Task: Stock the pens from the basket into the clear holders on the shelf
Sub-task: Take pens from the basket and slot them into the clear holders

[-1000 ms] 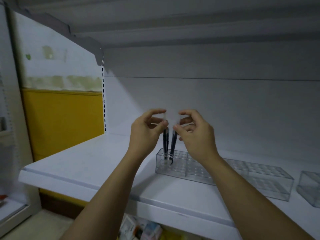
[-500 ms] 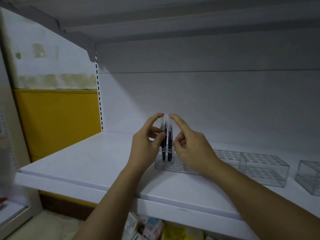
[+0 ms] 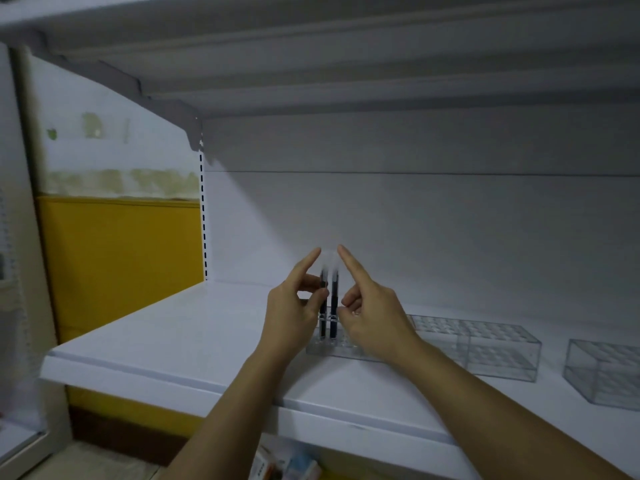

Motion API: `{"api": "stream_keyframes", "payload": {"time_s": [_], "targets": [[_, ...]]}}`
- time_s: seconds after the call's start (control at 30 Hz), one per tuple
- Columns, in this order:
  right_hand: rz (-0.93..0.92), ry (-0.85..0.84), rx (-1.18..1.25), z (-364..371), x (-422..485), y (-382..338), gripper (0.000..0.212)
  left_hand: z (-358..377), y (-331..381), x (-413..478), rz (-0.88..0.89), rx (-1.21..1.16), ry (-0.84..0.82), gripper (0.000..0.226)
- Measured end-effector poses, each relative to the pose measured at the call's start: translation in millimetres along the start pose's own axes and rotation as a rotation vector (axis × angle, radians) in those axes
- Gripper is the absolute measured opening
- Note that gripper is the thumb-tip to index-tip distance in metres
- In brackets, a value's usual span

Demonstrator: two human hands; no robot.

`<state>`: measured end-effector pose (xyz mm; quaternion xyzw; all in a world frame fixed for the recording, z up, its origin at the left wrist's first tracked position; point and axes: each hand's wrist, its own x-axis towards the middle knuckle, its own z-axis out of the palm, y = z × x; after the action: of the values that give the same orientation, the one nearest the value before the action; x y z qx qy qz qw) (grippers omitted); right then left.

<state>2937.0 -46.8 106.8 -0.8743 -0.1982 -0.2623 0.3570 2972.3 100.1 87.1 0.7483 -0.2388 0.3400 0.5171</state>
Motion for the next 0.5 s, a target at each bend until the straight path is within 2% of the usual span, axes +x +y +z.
{"api": "stream_keyframes", "payload": {"time_s": [0.17, 0.3, 0.5], "targets": [[0.154, -0.005, 0.043, 2, 4, -5, 0.087, -5, 4, 2, -0.056, 0.024, 0.014, 0.038], [0.205, 0.034, 0.052, -5, 1, -10, 0.078, -14, 7, -9, -0.104, 0.086, -0.029, 0.042], [0.134, -0.009, -0.133, -29, -37, -21, 0.061, -29, 35, -35, -0.093, 0.286, -0.067, 0.047]]}}
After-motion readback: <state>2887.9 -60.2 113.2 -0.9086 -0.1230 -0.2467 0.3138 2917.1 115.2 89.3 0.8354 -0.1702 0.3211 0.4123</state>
